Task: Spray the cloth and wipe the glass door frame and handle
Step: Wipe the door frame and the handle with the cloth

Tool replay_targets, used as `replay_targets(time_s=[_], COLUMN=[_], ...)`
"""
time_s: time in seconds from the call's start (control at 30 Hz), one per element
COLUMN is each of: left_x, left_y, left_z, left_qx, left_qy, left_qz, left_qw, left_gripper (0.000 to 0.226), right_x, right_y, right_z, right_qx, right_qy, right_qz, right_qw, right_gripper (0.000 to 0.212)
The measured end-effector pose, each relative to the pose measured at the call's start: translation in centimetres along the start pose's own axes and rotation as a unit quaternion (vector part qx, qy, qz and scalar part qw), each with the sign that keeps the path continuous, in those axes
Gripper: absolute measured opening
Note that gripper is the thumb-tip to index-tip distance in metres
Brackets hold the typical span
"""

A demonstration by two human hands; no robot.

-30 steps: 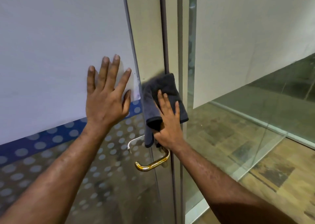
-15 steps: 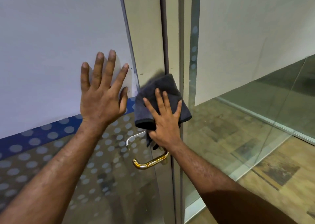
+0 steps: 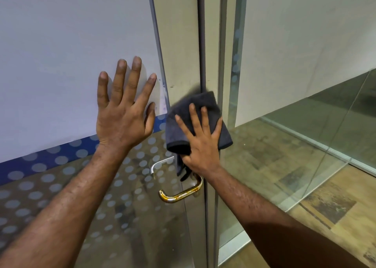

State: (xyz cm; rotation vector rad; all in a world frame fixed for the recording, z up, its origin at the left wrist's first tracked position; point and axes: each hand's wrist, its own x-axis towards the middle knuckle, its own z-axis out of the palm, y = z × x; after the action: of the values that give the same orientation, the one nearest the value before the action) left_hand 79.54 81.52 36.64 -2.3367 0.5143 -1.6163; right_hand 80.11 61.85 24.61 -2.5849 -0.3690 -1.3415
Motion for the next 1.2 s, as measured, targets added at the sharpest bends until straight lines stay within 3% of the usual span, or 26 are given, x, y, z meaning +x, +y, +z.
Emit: replay_targets(time_s=[0.17, 0.3, 0.47, 0.67, 0.8, 0.97, 1.13, 1.2], left_x=[0.0, -0.1, -0.1, 0.0, -0.1, -0.1, -0.3, -0.3], left_y=[0.0, 0.1, 0.1, 0.0, 0.0, -0.1, 0.0, 0.0], left_z=[-0.2, -0.3, -0.3, -0.1, -0.2, -0.2, -0.2, -0.2], left_qx=[-0.001, -0.003, -0.006, -0.002, 0.001, 0.000, 0.004, 0.007], left_qy=[-0.004, -0.013, -0.010, -0.010, -0.010, -0.012, -0.013, -0.013], left_qz=[-0.004, -0.006, -0.006, -0.006, -0.005, -0.001, 0.002, 0.000], left_qw=[1.000, 1.000, 1.000, 1.000, 1.000, 1.000, 1.000, 1.000], left_gripper=[0.063, 0.063, 0.063, 0.063, 0.063, 0.063, 0.062, 0.063], right_x=[-3.0, 1.3, 4.2, -2.0, -3.0, 1.6, 6.1, 6.2], right_y=[0.5, -0.6, -1.6, 0.8, 2.0, 0.3, -1.1, -1.3], right_z=[0.1, -1.8, -2.6, -0.7, -0.6, -2.7, -3.9, -3.2], right_qx=[0.027, 0.083, 0.076, 0.012, -0.014, -0.002, 0.032, 0.038], right_qy=[-0.039, 0.000, 0.043, -0.038, -0.060, -0.006, 0.082, 0.083], right_qz=[0.022, 0.074, 0.075, 0.005, 0.007, 0.059, 0.080, 0.065], right_qw=[0.999, 0.994, 0.993, 0.999, 0.998, 0.998, 0.993, 0.994], right_gripper=[0.081, 0.097, 0.096, 0.086, 0.089, 0.097, 0.090, 0.088])
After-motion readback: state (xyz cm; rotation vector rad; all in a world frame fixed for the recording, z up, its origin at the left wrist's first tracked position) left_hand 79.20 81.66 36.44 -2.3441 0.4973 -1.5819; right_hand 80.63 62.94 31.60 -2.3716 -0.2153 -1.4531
